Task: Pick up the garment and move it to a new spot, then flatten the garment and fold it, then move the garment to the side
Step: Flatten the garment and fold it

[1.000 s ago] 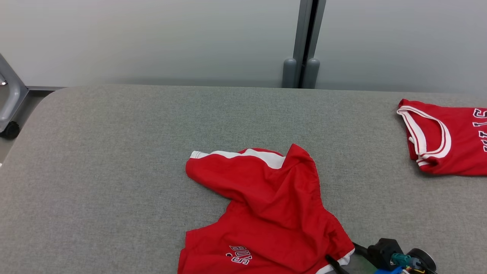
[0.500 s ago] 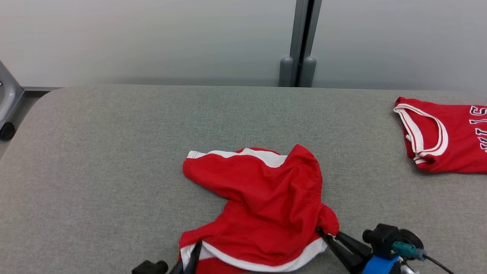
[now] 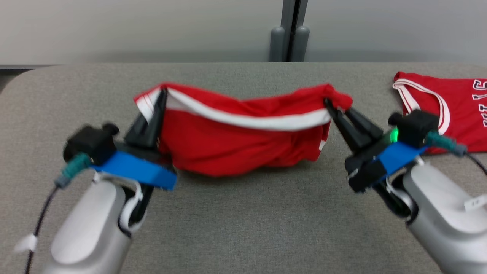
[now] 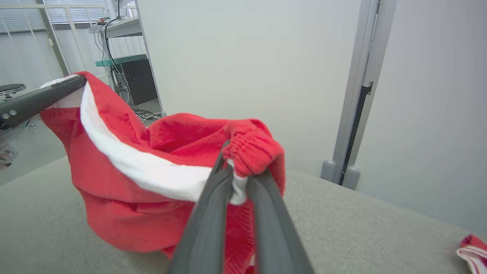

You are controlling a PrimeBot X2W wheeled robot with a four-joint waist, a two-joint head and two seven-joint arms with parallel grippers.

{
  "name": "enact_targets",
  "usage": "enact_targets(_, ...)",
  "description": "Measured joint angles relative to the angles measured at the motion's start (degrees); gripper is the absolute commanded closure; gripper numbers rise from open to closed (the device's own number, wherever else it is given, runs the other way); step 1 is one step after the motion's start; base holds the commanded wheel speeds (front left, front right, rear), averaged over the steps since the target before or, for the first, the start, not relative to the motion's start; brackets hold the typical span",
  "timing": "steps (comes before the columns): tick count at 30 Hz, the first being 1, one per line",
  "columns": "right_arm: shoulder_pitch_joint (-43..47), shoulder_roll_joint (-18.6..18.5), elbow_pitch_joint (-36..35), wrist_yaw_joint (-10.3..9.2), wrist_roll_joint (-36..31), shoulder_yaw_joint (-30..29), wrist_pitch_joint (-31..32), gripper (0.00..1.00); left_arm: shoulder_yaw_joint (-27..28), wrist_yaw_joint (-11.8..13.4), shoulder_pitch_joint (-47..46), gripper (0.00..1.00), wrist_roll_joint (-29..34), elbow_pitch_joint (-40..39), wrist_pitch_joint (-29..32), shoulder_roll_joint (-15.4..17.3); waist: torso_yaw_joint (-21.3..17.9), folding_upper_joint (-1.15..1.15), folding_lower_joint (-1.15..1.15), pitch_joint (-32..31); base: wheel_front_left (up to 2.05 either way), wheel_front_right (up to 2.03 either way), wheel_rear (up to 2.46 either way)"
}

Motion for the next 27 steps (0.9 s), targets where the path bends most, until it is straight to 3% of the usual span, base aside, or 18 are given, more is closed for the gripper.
enact_targets(9,-29.65,4.08,12.49,0.00,4.60,-1.32,3.98,1.00,-1.79,0.00,-30.55,1.00,-4.17,5.53,1.69,2.23,-1.51,0.01,0.02,7.86,0.00,0.00,0.00)
enact_targets(16,-45.44,6.76,20.82,-0.01,9.42,-2.78,3.68,1.00,-5.46,0.00,-47.46,1.00,-7.11,13.37,0.62,1.87,-1.07,0.02,0.01,11.68,0.00,0.00,0.00)
enact_targets(22,-48.90,7.60,24.30,-0.01,10.90,0.60,2.05,1.00,-9.90,0.00,-51.30,1.00,-9.94,16.53,-0.43,1.67,-0.69,0.02,0.00,12.45,0.00,0.00,0.00)
enact_targets(27,-41.81,7.13,25.06,-0.01,12.29,5.10,0.62,1.00,-11.39,0.00,-44.00,1.00,-11.92,16.42,-0.60,2.87,-0.69,0.01,0.00,11.94,0.00,0.00,0.00)
